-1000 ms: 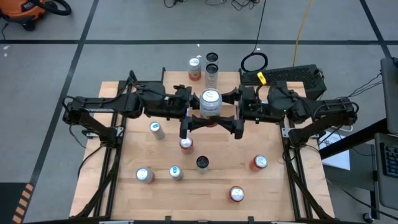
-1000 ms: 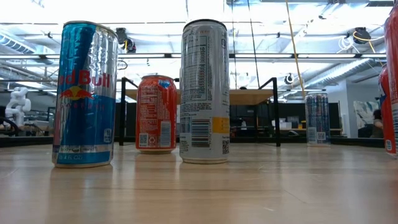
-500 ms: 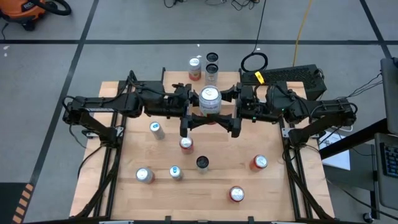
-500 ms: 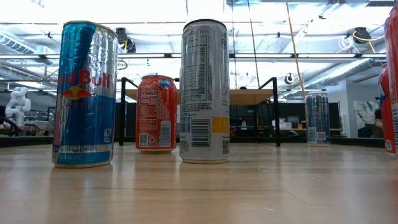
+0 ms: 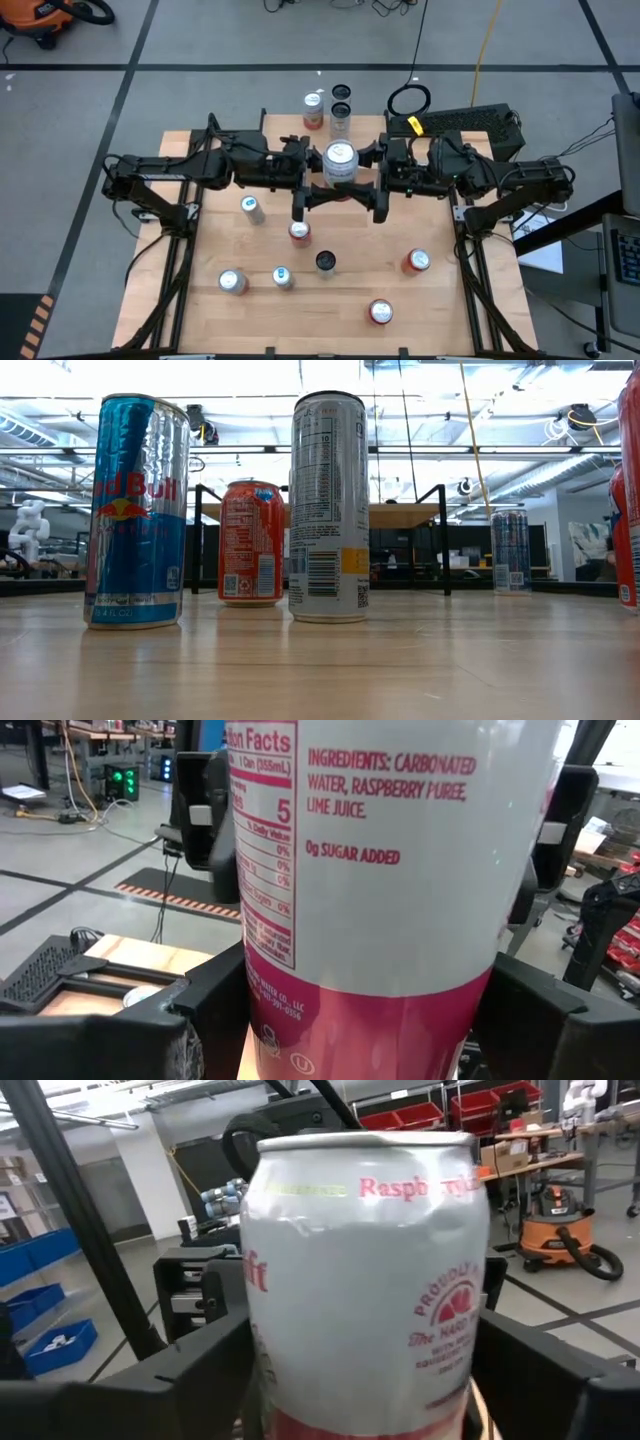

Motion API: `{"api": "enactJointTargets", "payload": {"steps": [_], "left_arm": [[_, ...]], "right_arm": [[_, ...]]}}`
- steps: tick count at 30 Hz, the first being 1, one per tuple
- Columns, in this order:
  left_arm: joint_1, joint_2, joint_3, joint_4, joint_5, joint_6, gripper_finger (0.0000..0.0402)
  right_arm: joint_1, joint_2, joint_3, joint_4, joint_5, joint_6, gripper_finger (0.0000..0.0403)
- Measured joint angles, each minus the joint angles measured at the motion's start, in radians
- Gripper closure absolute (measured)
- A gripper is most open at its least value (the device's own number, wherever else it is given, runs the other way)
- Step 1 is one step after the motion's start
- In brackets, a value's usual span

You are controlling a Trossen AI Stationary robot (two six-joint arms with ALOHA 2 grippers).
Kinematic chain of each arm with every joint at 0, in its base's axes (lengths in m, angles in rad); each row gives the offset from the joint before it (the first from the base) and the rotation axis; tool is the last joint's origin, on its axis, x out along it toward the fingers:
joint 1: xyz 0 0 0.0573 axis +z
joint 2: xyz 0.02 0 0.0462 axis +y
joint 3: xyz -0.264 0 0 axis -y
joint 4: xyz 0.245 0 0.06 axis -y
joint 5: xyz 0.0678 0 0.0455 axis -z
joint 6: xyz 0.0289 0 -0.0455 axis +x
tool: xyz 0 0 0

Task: Place canned beverage on shelf
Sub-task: Put the right pink-white soda can aligned with the other pink-white on the shelf

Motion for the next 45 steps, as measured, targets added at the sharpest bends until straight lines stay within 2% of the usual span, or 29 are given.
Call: {"api": "enactJointTargets", "payload": {"steps": [6, 13, 23, 34, 40, 45], "left_arm": [[0.000, 0.000, 0.000, 0.000, -0.004, -0.001, 0.0109], [0.000, 0.000, 0.000, -0.001, -0.011, -0.002, 0.0106], [0.000, -0.009, 0.001, 0.000, -0.015, -0.053, 0.0007], [0.038, -0.126, 0.002, -0.135, -0.039, -0.035, 0.0008], [0.064, -0.168, 0.002, -0.122, -0.040, -0.027, 0.0008], [0.086, -0.150, 0.002, -0.004, 0.058, -0.054, 0.0008]], "right_arm": [[0.000, 0.000, 0.000, 0.000, 0.002, -0.002, 0.0131], [0.000, 0.000, 0.000, -0.001, 0.004, -0.001, 0.0132], [0.000, 0.000, -0.002, -0.007, 0.009, 0.001, 0.0133], [0.000, 0.000, -0.002, -0.009, 0.010, 0.007, 0.0133], [-0.001, 0.000, -0.002, -0.010, 0.009, 0.005, 0.0133], [-0.001, 0.000, -0.002, -0.010, 0.009, 0.005, 0.0133]]}}
